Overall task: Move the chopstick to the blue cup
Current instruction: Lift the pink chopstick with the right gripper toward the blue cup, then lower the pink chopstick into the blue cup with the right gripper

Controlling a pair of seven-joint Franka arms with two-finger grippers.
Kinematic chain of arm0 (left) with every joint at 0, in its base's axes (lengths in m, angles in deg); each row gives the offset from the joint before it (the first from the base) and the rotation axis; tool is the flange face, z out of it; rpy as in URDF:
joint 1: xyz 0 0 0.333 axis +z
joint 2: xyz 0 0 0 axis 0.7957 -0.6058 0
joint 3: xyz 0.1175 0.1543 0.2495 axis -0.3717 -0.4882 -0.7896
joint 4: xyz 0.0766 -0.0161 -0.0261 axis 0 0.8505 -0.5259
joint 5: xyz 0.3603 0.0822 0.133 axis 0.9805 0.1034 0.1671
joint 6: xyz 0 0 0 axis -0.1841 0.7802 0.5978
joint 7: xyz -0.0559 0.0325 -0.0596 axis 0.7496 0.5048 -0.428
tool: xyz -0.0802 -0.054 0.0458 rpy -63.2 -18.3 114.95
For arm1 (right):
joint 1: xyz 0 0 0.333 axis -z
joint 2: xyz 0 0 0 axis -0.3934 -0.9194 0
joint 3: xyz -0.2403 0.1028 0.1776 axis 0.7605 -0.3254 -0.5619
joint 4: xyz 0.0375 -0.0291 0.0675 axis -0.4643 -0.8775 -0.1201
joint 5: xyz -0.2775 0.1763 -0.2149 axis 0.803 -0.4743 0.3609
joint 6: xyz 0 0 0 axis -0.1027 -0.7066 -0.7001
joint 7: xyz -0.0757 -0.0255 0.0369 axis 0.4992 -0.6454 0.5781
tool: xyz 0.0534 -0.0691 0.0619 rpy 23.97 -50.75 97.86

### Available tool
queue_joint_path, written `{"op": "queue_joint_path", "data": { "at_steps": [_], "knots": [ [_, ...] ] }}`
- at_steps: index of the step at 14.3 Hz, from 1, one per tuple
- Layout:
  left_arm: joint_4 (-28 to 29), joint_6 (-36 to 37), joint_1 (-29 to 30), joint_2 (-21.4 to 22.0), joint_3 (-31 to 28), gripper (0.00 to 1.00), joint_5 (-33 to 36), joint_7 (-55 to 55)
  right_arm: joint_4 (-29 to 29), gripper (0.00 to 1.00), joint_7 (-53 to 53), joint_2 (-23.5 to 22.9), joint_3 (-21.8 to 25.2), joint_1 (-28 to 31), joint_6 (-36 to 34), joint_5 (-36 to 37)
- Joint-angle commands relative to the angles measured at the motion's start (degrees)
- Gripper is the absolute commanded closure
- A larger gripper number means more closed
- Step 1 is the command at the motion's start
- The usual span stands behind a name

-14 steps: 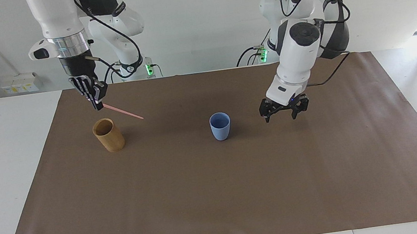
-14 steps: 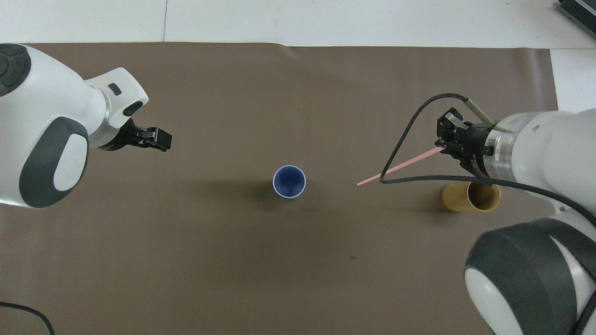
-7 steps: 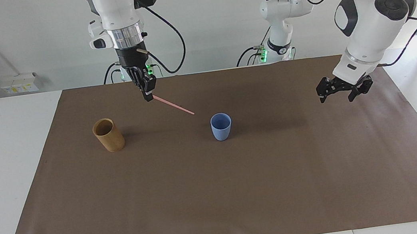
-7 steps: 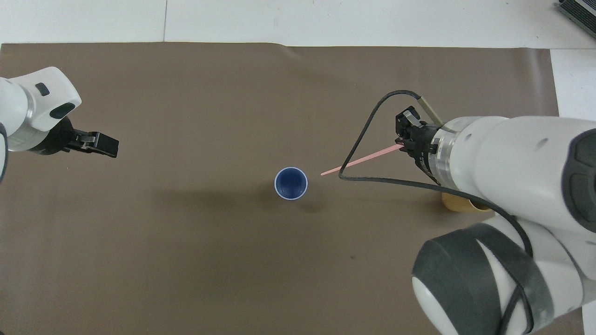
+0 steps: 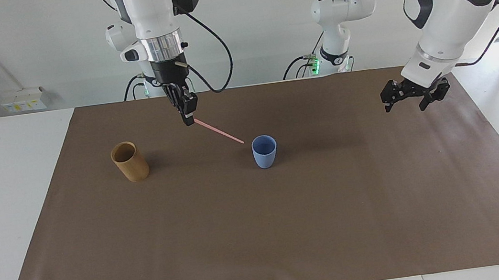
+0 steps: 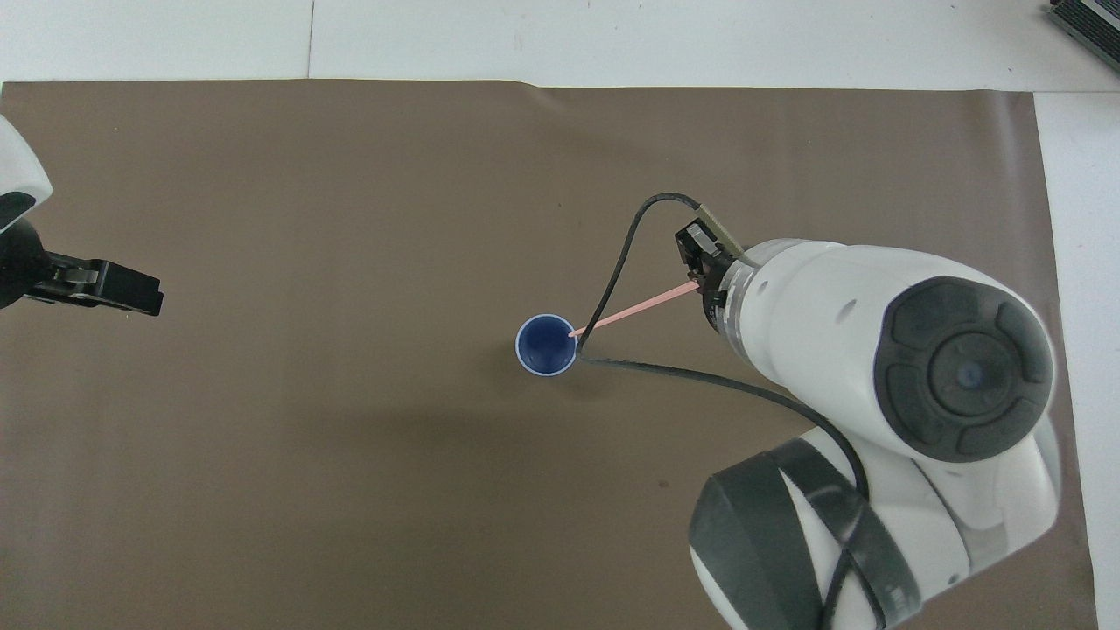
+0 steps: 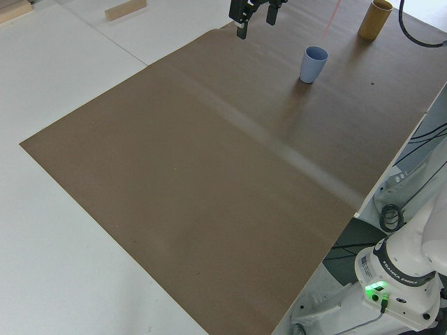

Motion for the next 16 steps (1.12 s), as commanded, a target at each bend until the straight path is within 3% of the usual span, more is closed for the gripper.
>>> {"op": "queue_joint_path", "data": {
  "at_steps": [1,8,16],
  "knots": [
    [-0.1,0.9,0.0,1.1,-0.1,0.0,-0.6,0.0,-1.1,1.0,2.8,-0.9,0.0,-2.3,2.1,3.0],
    [-0.1,1.8,1.4,1.3,-0.2,0.0,-3.3,-0.7,-6.1,1.0,4.5,-1.2,0.0,-3.4,9.6,5.8],
    [-0.4,3.4,1.5,2.6,-0.3,0.0,-2.6,-0.7,-9.1,1.0,3.5,-2.6,-0.1,-5.9,12.6,9.0]
  ]
}}
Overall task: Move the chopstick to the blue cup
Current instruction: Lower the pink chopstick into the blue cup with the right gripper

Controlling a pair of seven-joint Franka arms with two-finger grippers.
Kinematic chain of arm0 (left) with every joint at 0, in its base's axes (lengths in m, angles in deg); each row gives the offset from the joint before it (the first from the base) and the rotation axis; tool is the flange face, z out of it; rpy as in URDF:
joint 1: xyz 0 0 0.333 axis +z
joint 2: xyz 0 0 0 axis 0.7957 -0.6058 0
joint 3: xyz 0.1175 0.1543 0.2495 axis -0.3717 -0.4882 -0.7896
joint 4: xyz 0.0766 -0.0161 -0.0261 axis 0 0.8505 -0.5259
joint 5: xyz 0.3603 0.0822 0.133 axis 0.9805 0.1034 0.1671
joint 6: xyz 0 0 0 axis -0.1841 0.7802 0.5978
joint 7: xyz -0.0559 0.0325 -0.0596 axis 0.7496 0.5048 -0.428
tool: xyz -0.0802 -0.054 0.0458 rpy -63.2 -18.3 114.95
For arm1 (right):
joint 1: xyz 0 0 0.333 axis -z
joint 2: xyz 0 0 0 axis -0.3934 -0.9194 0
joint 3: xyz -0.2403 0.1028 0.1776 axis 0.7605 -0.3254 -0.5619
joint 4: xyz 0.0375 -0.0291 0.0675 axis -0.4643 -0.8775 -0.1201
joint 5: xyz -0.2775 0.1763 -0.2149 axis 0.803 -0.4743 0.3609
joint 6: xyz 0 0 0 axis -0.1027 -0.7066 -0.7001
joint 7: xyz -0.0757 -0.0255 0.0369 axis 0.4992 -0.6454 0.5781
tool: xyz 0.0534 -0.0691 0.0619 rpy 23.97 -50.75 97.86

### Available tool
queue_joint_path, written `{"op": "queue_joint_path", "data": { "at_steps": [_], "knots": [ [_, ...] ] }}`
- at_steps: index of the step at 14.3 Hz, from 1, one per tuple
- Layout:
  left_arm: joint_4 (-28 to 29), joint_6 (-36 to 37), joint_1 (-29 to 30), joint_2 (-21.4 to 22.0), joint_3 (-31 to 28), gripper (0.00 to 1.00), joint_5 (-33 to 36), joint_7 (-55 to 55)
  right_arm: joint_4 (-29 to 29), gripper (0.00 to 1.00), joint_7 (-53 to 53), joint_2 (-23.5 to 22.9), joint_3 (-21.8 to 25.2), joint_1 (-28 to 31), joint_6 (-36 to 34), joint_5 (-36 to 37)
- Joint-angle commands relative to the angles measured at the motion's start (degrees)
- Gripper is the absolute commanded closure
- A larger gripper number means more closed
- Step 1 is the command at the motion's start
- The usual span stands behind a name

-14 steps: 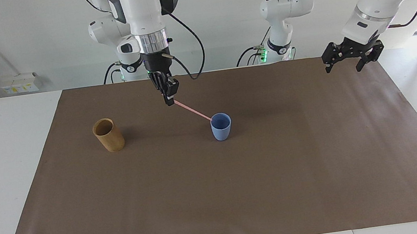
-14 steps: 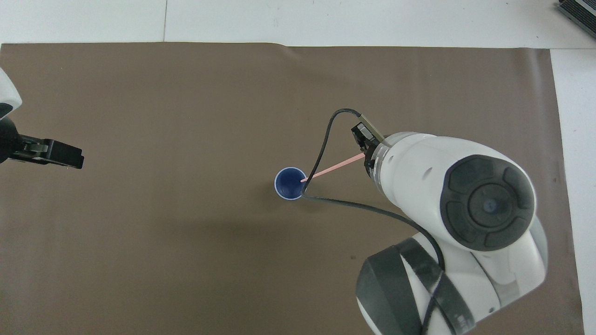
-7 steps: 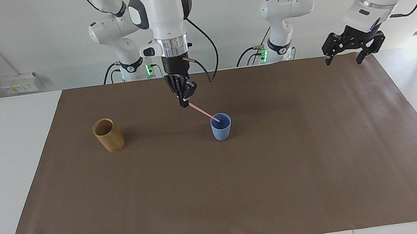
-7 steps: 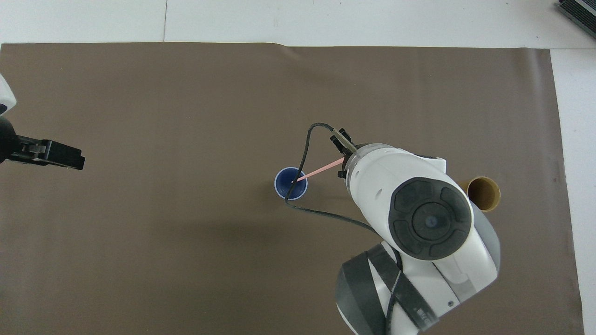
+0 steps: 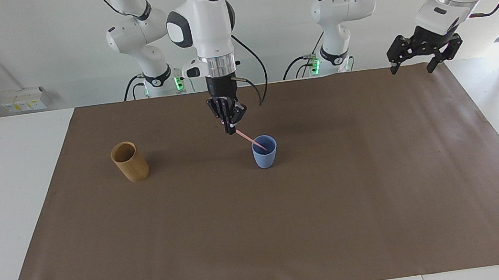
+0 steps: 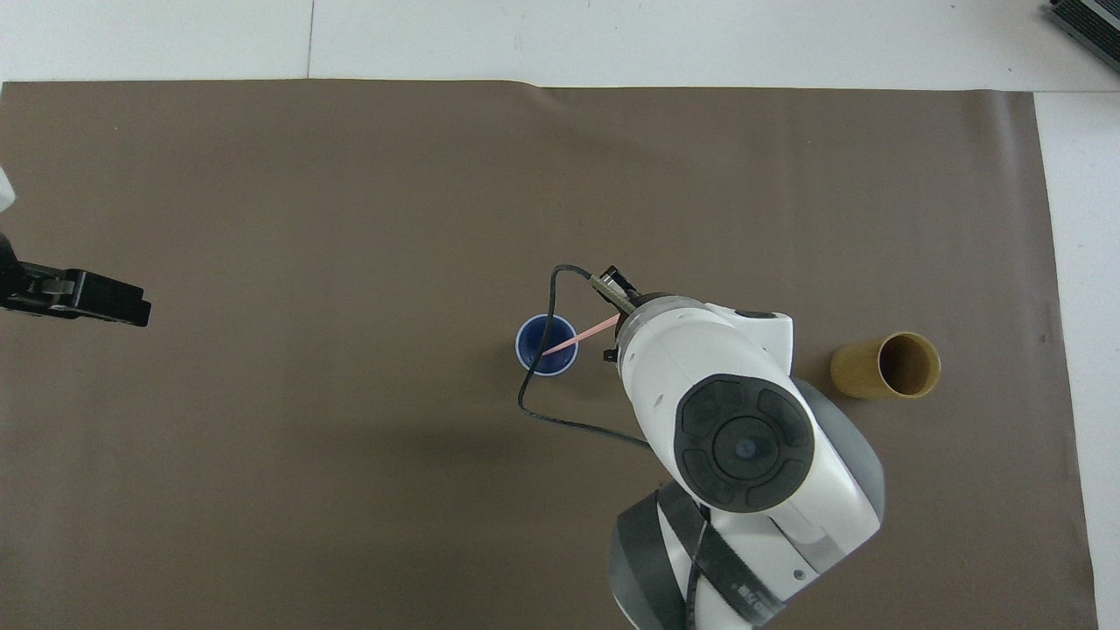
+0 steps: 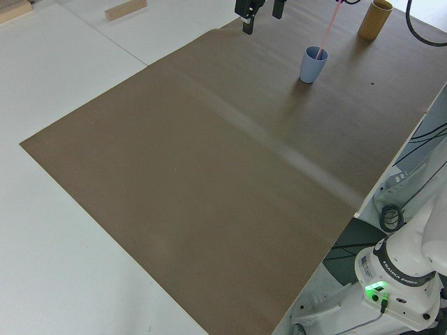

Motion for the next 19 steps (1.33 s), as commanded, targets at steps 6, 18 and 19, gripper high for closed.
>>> {"op": "queue_joint_path", "data": {
  "at_steps": [6,18,19],
  "knots": [
    [6.6,-0.7,1.0,6.1,0.4,0.0,-0.6,-0.8,-0.8,0.87,-2.2,-1.6,0.0,-0.9,3.8,2.5],
    [0.5,-0.7,0.9,2.4,0.4,0.0,-0.6,-0.5,0.9,0.39,-12.6,2.6,0.7,1.8,-5.5,1.9],
    [0.8,-0.7,0.9,2.6,0.4,0.0,-0.6,-0.5,0.9,0.0,-16.8,3.4,0.8,2.3,-7.3,1.9]
  ]
}}
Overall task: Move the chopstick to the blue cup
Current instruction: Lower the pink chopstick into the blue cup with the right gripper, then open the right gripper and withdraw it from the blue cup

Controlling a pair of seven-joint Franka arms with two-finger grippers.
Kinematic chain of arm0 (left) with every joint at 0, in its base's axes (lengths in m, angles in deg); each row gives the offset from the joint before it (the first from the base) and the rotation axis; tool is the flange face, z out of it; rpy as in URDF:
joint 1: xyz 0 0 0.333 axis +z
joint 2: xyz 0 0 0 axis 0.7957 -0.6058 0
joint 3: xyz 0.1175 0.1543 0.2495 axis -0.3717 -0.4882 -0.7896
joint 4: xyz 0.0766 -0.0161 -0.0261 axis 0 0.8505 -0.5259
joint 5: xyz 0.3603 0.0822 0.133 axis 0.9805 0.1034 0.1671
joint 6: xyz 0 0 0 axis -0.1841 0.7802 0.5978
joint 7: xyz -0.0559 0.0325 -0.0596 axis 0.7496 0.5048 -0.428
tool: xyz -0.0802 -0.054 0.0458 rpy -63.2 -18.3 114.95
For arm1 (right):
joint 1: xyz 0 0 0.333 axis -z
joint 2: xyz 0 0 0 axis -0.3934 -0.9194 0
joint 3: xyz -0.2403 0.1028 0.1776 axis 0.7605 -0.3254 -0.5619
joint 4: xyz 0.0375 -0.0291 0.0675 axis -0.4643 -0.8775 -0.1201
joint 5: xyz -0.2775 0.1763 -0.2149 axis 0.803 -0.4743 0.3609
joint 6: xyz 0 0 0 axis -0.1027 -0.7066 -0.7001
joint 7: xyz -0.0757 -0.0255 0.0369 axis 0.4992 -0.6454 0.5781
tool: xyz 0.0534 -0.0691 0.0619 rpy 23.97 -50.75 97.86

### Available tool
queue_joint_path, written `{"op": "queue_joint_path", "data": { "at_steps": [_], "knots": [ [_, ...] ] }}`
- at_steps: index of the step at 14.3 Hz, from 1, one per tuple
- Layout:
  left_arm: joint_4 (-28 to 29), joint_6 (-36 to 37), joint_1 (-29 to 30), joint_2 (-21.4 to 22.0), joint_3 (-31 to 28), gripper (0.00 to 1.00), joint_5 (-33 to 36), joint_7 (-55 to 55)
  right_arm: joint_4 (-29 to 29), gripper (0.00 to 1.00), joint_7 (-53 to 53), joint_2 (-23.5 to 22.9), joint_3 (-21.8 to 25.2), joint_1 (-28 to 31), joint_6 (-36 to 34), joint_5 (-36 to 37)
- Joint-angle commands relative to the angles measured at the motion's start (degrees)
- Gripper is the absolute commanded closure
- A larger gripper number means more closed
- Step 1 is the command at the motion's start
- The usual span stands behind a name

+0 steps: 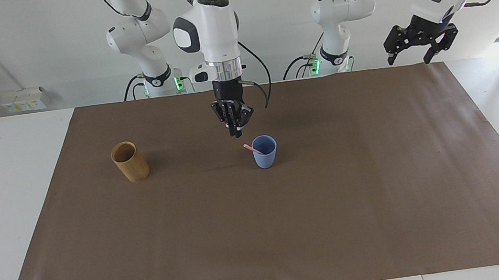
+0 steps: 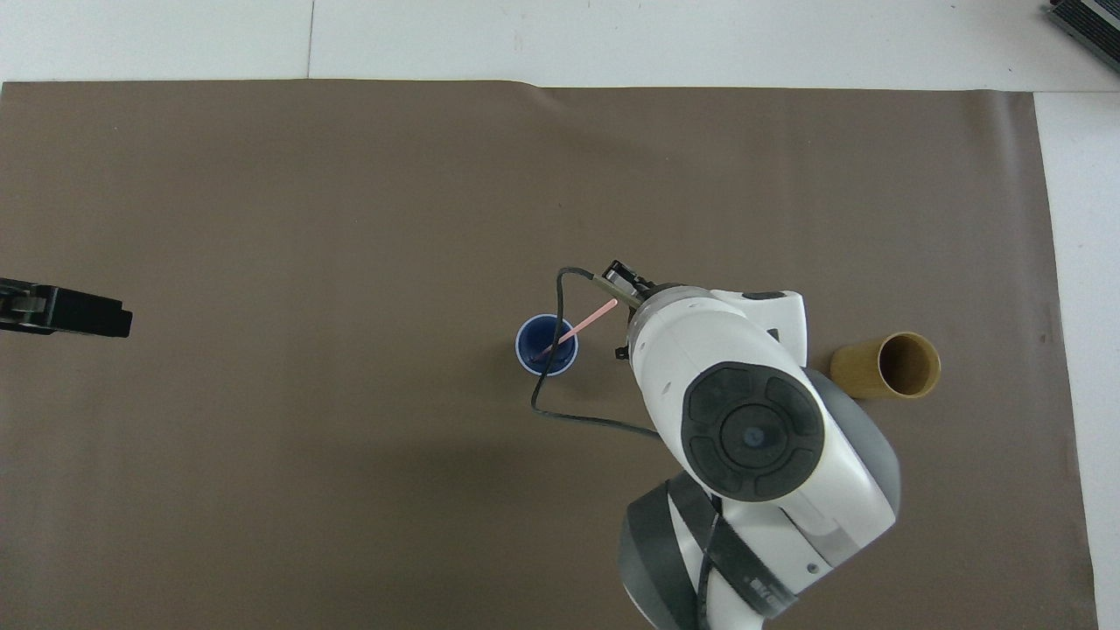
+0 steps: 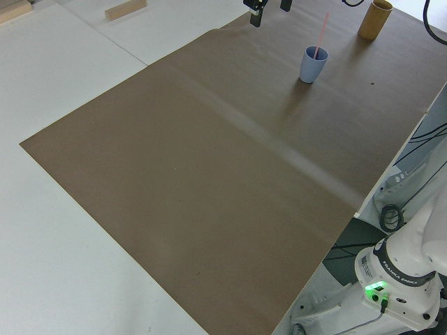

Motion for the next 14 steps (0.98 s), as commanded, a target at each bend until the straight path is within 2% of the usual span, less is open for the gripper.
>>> {"op": "queue_joint_path", "data": {
  "at_steps": [1,4,7,11,13,14],
  "knots": [
    [-0.6,-0.1,0.9,-0.5,0.5,0.0,-0.6,-0.4,-0.7,0.0,-10.9,3.5,-0.2,2.6,-4.5,0.4],
    [-0.6,0.4,1.8,-0.4,0.4,0.0,-0.6,-0.2,-0.7,0.0,-24.7,7.1,-0.2,7.2,-10.6,-1.4],
    [-0.7,0.3,2.7,-0.5,0.5,0.0,-0.6,-0.2,0.0,0.0,-43.7,10.4,0.0,13.8,-17.4,-6.2],
    [-0.7,0.3,2.6,-0.5,0.5,0.0,-0.6,-0.1,6.3,0.0,-68.8,9.7,0.2,25.0,-25.5,-6.5],
    [-0.7,0.3,2.7,-0.5,0.5,0.0,-0.6,-0.1,7.7,0.0,-73.7,9.5,0.3,27.4,-25.6,-7.9],
    [-0.7,0.3,2.7,-0.5,0.5,0.0,-0.6,-0.1,9.2,0.0,-73.8,8.6,0.6,28.2,-25.9,-11.1]
  ]
}}
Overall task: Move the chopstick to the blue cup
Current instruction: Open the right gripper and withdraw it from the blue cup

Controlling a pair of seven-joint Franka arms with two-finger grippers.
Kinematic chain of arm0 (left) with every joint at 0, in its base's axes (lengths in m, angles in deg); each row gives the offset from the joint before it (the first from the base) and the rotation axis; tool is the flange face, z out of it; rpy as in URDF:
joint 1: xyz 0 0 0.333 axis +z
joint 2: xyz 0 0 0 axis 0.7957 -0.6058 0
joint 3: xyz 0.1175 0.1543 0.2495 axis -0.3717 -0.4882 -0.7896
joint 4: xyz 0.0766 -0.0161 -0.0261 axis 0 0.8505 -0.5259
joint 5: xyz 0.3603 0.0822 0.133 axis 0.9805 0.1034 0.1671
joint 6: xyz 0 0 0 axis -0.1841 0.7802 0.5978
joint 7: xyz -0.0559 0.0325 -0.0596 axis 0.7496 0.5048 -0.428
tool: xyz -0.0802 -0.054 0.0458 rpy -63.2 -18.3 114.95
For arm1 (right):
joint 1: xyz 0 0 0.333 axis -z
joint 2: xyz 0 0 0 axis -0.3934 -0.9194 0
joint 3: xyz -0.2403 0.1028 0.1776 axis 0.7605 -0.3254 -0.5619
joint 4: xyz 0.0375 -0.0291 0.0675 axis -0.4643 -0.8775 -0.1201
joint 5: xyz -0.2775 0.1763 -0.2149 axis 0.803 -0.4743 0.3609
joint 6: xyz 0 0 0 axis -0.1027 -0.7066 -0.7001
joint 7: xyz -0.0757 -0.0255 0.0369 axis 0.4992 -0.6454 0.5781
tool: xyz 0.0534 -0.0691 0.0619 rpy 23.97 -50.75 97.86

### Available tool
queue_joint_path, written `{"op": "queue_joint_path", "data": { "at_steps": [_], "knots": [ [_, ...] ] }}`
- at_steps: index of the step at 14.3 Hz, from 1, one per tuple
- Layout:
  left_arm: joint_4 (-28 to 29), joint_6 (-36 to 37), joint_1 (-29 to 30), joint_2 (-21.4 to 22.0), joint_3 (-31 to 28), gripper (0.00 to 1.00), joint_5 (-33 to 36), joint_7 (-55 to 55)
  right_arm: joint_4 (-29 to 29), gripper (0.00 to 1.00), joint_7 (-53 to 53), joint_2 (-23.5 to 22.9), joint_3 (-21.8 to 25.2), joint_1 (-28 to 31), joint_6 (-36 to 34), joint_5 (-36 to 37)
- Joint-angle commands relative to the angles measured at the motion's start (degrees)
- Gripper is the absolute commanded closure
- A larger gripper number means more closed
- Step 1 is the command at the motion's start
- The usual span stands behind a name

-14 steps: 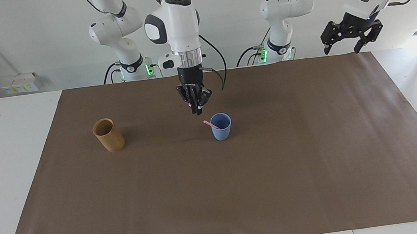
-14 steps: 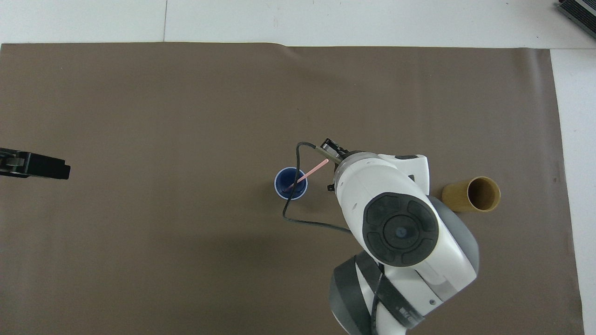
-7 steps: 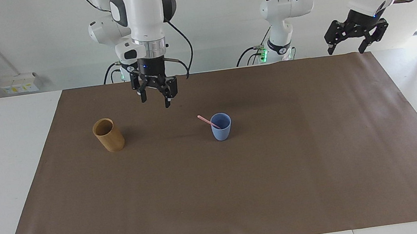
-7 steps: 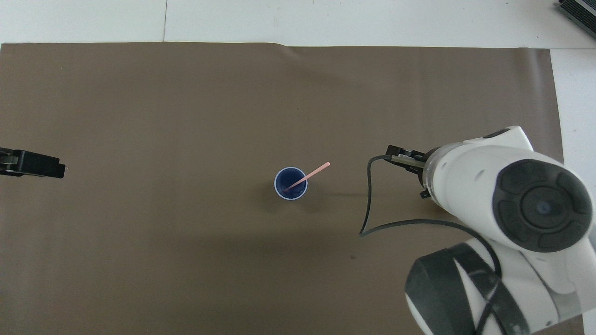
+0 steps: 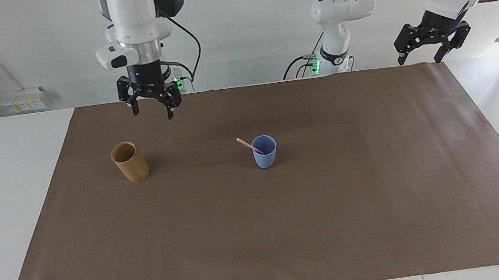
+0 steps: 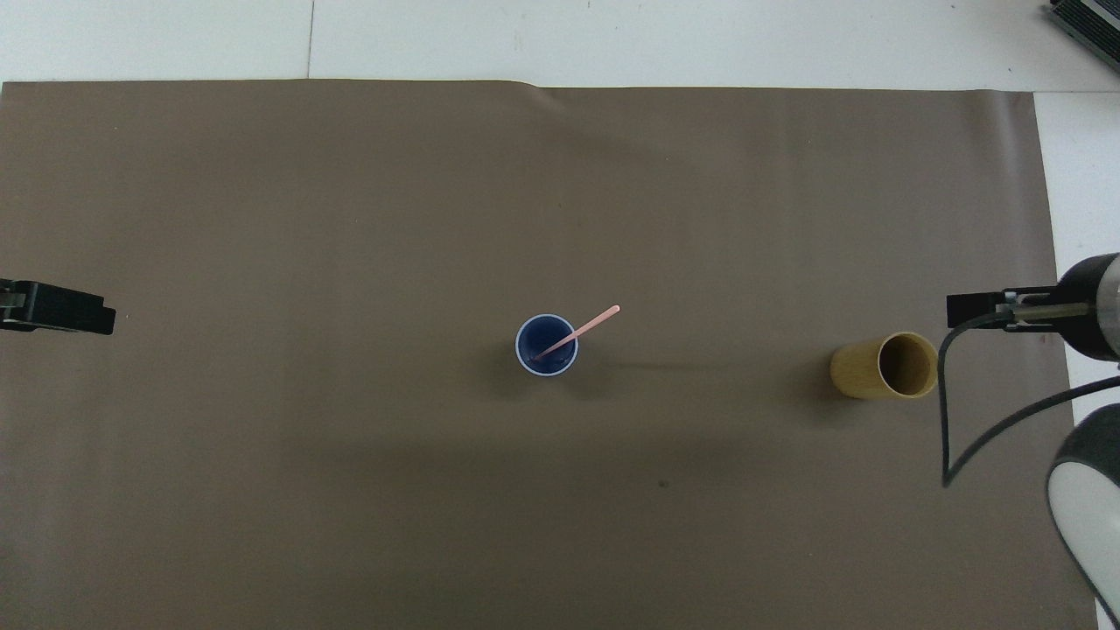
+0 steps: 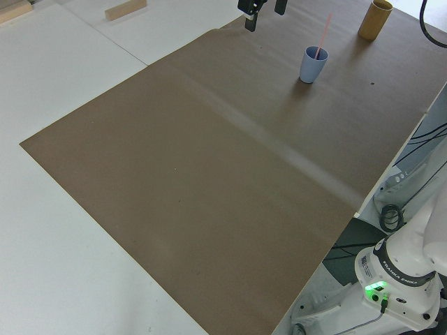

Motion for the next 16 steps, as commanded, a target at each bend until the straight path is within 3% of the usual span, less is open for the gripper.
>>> {"op": "queue_joint_path", "data": {
  "at_steps": [1,9,16],
  "knots": [
    [-0.7,0.3,1.0,-0.3,0.6,0.0,-0.6,-0.2,5.9,0.0,-2.7,-3.5,-0.2,1.9,-3.0,-5.2],
    [-0.7,0.3,1.0,-0.3,0.6,0.0,-0.6,-0.3,28.3,0.0,-2.4,-17.6,-0.7,2.2,-16.0,-5.7],
    [-0.7,0.3,1.0,-0.3,0.6,0.0,-0.6,-0.3,15.7,0.0,-5.2,-9.8,0.5,4.5,-14.8,-8.2]
  ]
}}
